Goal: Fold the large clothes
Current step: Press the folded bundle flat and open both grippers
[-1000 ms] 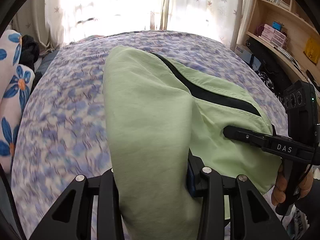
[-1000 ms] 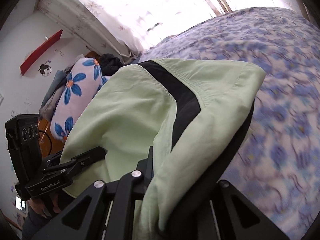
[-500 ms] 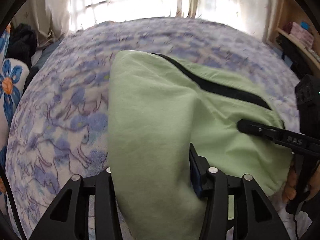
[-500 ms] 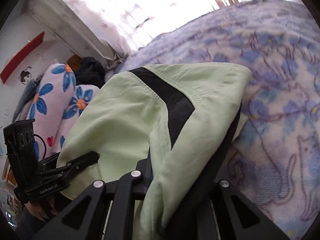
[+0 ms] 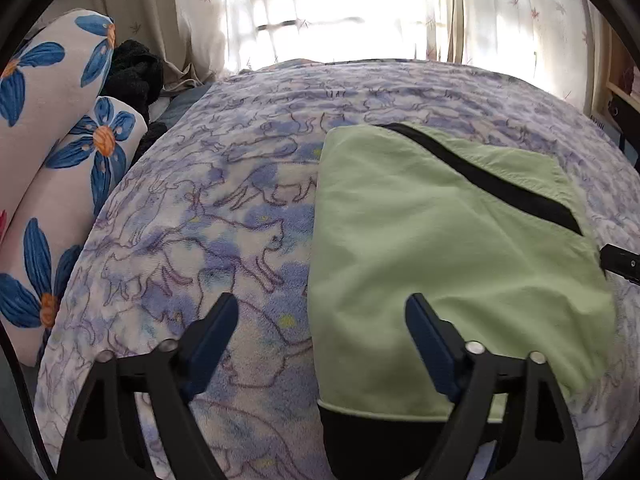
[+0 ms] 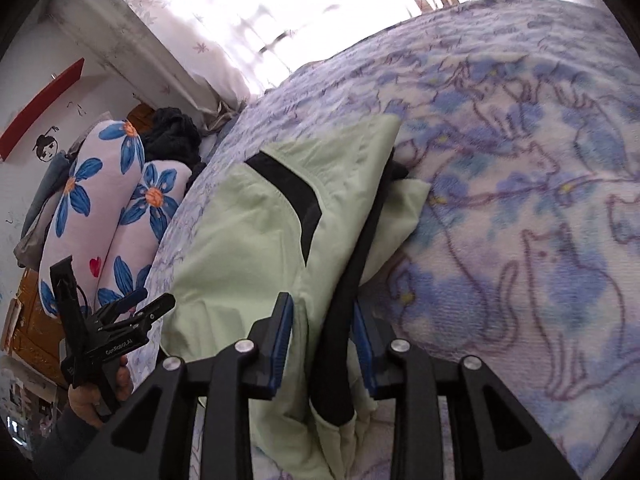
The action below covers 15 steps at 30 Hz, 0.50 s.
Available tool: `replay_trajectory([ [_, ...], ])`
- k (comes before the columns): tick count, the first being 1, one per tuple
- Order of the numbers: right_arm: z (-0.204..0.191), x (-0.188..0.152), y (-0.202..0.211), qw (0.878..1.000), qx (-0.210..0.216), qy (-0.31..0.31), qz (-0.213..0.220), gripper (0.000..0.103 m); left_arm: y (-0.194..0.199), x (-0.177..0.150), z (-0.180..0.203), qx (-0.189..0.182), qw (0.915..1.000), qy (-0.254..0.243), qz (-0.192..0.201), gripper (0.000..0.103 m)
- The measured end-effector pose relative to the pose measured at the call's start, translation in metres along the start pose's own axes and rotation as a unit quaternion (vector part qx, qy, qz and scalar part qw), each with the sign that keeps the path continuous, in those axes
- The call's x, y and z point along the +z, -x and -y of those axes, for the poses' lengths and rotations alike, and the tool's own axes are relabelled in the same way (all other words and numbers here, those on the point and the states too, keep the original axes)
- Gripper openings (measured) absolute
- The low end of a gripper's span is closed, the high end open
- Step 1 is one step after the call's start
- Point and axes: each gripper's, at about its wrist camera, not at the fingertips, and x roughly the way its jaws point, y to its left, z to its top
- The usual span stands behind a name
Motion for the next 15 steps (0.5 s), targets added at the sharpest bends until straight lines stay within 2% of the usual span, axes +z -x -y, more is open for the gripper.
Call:
replay_trajectory([
  [2, -0.013, -0.006, 0.014, 1.000, -0.001, 0.025, 0.012, 0.030, 0.013, -0.006, 0.001, -0.023, 0.9996, 0.015, -0.003, 0.044],
  [4, -0.032, -0.015, 0.016, 0.999, -0.001, 0.052, 0.010, 0.030, 0.020, -0.015, 0.009, -0.040, 0.9989, 0.022, -0.012, 0.030],
  [6, -0.049, -0.024, 0.013, 0.997, -0.009, 0.070, 0.005, 0.028, 0.021, -0.025, 0.022, -0.051, 0.9984, 0.016, -0.017, 0.028],
  [8, -0.058, -0.031, -0.001, 0.996, -0.025, 0.089, -0.012, 0.020, 0.015, -0.034, 0.037, -0.047, 0.9984, 0.000, -0.030, 0.028],
  [10, -0.051, -0.040, -0.027, 0.990, -0.092, 0.098, -0.043, 0.016, -0.005, -0.046, 0.042, -0.017, 0.9978, -0.004, -0.064, 0.028],
  [11, -0.041, -0.044, -0.037, 0.988, -0.113, 0.089, -0.057, 0.003, -0.012, -0.051, 0.042, -0.012, 0.9974, 0.001, -0.071, 0.028],
  [13, -0.018, -0.051, -0.039, 0.994, -0.087, 0.047, -0.056, 0.000, -0.013, -0.058, 0.040, -0.015, 0.9978, 0.009, -0.063, 0.028],
  [15, -0.011, -0.053, -0.031, 0.996, -0.071, 0.033, -0.051, 0.000, -0.010, -0.061, 0.042, -0.009, 0.9983, 0.006, -0.057, 0.028],
])
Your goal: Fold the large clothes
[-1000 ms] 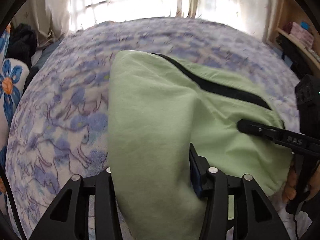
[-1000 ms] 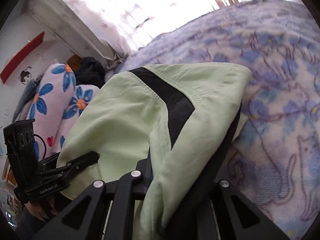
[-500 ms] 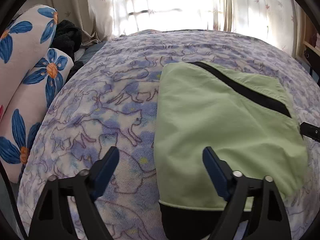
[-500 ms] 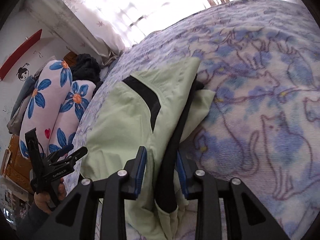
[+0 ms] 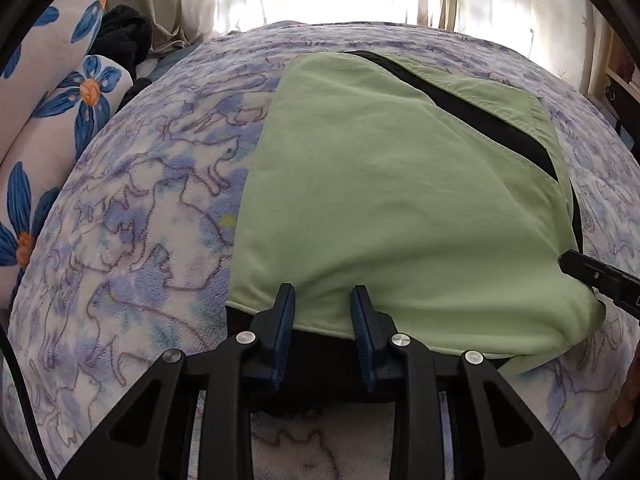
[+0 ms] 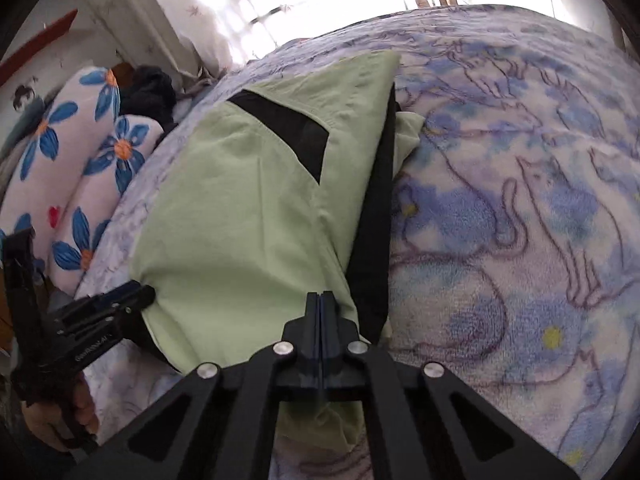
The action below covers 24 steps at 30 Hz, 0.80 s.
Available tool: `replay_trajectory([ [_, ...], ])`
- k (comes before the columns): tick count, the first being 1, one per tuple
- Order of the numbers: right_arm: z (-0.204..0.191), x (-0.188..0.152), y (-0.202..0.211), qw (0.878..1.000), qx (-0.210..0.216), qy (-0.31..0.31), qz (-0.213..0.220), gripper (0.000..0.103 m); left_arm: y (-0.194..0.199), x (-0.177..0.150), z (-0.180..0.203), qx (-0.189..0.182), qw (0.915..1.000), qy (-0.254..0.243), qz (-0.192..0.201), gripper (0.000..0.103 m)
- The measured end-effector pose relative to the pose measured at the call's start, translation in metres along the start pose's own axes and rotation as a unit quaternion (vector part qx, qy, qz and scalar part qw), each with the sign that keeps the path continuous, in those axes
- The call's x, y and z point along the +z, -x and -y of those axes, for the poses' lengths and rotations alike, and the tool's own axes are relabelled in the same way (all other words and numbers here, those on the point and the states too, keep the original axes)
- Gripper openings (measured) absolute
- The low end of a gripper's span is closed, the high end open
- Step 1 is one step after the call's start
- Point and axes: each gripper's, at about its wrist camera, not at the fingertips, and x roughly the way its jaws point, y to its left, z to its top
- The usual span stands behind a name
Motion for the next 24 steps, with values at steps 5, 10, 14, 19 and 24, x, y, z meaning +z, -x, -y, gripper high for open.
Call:
replay_trajectory([
  [5, -0.007, -0.008, 0.011, 0.999, -0.015, 0.031, 0.002, 0.000, 0.004, -0.002, 0.005, 0.016, 0.9998, -0.002, 0.007, 0.030],
  [10, -0.010, -0.008, 0.023, 1.000, -0.018, 0.010, -0.003, 0.002, 0.016, -0.007, 0.016, 0.003, 0.9998, -0.006, 0.019, 0.076],
  [14, -0.019, -0.012, 0.040, 0.999, -0.033, 0.019, -0.002, 0.002, 0.035, -0.022, 0.032, 0.011, 0.9994, -0.018, 0.026, 0.090],
  [19, -0.033, -0.023, 0.079, 0.999, -0.027, 0.024, -0.004, 0.003, 0.081, -0.037, 0.045, -0.001, 0.9989, -0.027, 0.038, 0.090],
  [24, -0.051, -0.037, 0.135, 0.999, -0.023, 0.039, 0.000, 0.003, 0.146, -0.054, 0.051, -0.032, 0.9987, -0.008, 0.039, 0.090],
])
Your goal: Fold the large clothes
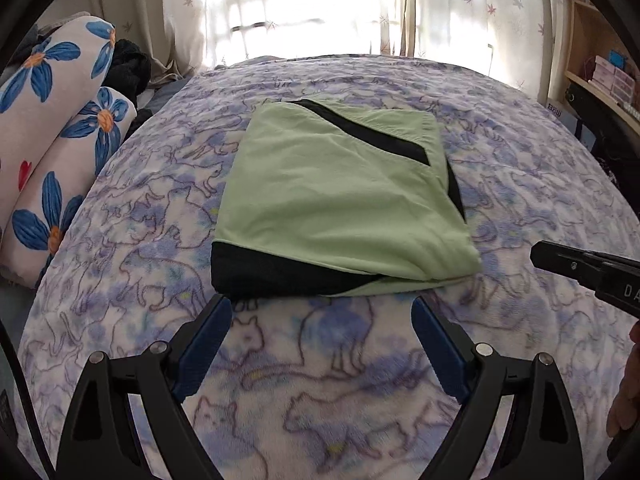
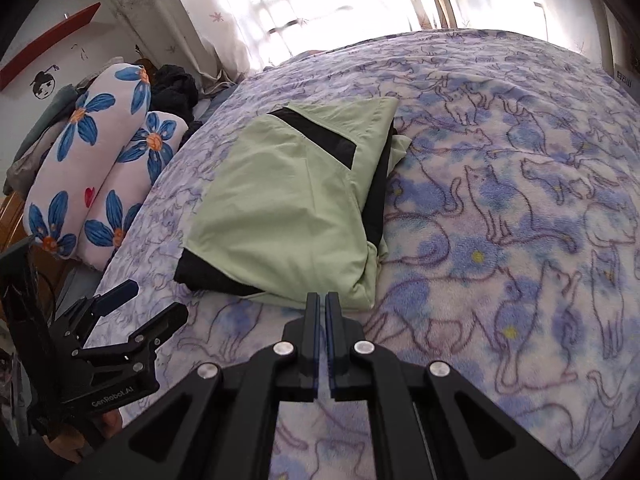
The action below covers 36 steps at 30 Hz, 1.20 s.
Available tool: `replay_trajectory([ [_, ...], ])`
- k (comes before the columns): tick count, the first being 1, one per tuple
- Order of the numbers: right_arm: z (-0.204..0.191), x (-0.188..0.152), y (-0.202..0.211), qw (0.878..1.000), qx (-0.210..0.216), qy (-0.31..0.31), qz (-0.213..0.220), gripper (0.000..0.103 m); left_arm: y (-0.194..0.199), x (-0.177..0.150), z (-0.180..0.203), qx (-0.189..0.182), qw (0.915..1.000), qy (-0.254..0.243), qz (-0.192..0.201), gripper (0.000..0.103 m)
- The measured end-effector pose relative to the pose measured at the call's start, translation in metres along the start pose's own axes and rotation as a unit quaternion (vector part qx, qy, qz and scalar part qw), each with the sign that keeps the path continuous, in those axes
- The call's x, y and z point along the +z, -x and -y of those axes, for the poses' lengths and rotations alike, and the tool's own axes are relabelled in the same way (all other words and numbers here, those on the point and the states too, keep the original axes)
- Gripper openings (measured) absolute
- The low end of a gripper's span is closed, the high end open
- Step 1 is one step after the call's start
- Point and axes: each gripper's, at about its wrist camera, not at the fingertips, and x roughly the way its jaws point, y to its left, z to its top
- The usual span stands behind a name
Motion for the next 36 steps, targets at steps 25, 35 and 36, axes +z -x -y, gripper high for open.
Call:
replay_trajectory([
  [25, -0.004, -0.159, 0.211, 0.992, -0.105, 0.037, 0.056, 0.063, 0.206, -0.137, 0.107, -0.038, 0.9983, 0.026, 0.034, 0.102],
  [35, 0.014, -0.200, 0.228, 0.987, -0.147, 0.007, 0.057, 0.064, 0.201, -0.174, 0.120, -0.025, 0.9971, 0.071, 0.003, 0.102],
  [36, 0.014, -0.204, 0.229, 0.987, -0.149, 0.005, 0.054, 0.064, 0.203, -0.178, 0.122, -0.022, 0.9971, 0.072, 0.000, 0.102],
])
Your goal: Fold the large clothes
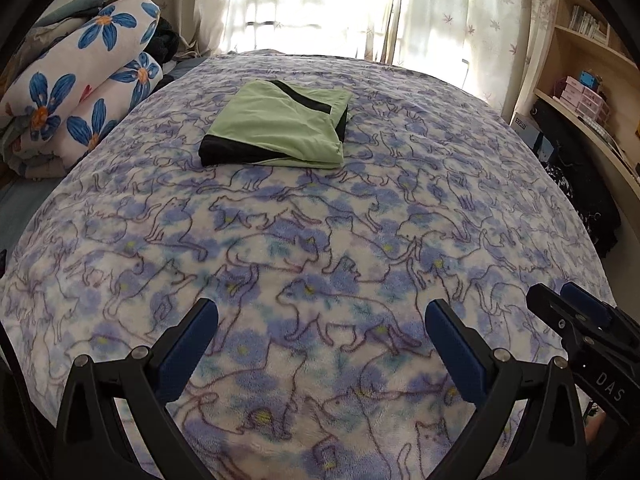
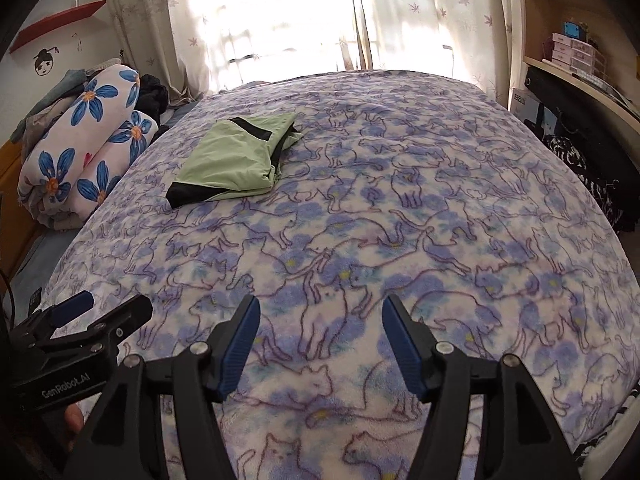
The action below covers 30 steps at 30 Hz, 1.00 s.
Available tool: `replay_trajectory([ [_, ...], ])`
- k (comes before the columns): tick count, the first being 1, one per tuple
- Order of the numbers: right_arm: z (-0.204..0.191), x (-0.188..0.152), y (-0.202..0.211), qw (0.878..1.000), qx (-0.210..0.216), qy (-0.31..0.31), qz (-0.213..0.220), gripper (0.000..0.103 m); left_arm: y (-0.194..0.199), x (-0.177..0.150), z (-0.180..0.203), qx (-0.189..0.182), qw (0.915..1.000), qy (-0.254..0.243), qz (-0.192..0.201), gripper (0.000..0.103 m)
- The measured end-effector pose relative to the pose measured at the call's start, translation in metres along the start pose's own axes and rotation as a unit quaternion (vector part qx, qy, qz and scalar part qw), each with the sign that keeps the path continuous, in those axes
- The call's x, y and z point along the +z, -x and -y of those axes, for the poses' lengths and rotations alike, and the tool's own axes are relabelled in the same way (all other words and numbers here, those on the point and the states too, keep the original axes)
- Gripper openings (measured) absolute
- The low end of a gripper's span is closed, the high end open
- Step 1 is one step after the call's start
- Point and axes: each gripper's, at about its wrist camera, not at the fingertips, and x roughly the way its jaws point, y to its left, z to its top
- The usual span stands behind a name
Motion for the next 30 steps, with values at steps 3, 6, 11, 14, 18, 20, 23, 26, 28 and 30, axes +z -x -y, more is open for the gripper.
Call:
replay_trajectory([
  [3, 0.003, -0.014, 0.004, 1.000, 0.008, -0.011, -0.010, 0.064, 0.006, -0.016, 0.003, 0.001, 0.9999, 0.008, -0.009, 0.102],
  [6, 0.005, -0.025, 0.010, 1.000, 0.017, -0.016, -0.017, 0.064, 0.016, -0.028, 0.006, 0.004, 0.9999, 0.008, -0.010, 0.102],
  [11, 0.001, -0.034, 0.024, 0.999, 0.028, -0.005, -0.014, 0.064, 0.037, -0.035, 0.015, 0.008, 1.0000, -0.005, 0.003, 0.102],
  [14, 0.000, -0.034, 0.034, 1.000, 0.030, -0.001, -0.005, 0.064, 0.050, -0.034, 0.021, 0.017, 0.9996, -0.012, 0.019, 0.102],
  [18, 0.005, -0.032, 0.044, 0.999, 0.032, -0.010, 0.009, 0.064, 0.060, -0.031, 0.027, 0.015, 0.9993, -0.012, 0.032, 0.102],
  [20, 0.007, -0.031, 0.048, 0.999, 0.031, -0.012, 0.013, 0.064, 0.063, -0.031, 0.029, 0.016, 0.9991, -0.014, 0.037, 0.102],
  [23, 0.011, -0.031, 0.051, 0.999, 0.030, -0.016, 0.018, 0.064, 0.065, -0.031, 0.033, 0.018, 0.9990, -0.016, 0.038, 0.102],
  [26, 0.013, -0.031, 0.051, 0.999, 0.027, -0.018, 0.019, 0.064, 0.064, -0.031, 0.032, 0.018, 0.9991, -0.015, 0.036, 0.102],
  [28, 0.014, -0.033, 0.051, 0.999, 0.024, -0.019, 0.019, 0.064, 0.063, -0.031, 0.034, 0.019, 0.9992, -0.015, 0.032, 0.102],
  [30, 0.014, -0.034, 0.051, 0.999, 0.021, -0.019, 0.018, 0.064, 0.063, -0.033, 0.036, 0.018, 0.9993, -0.016, 0.029, 0.102],
])
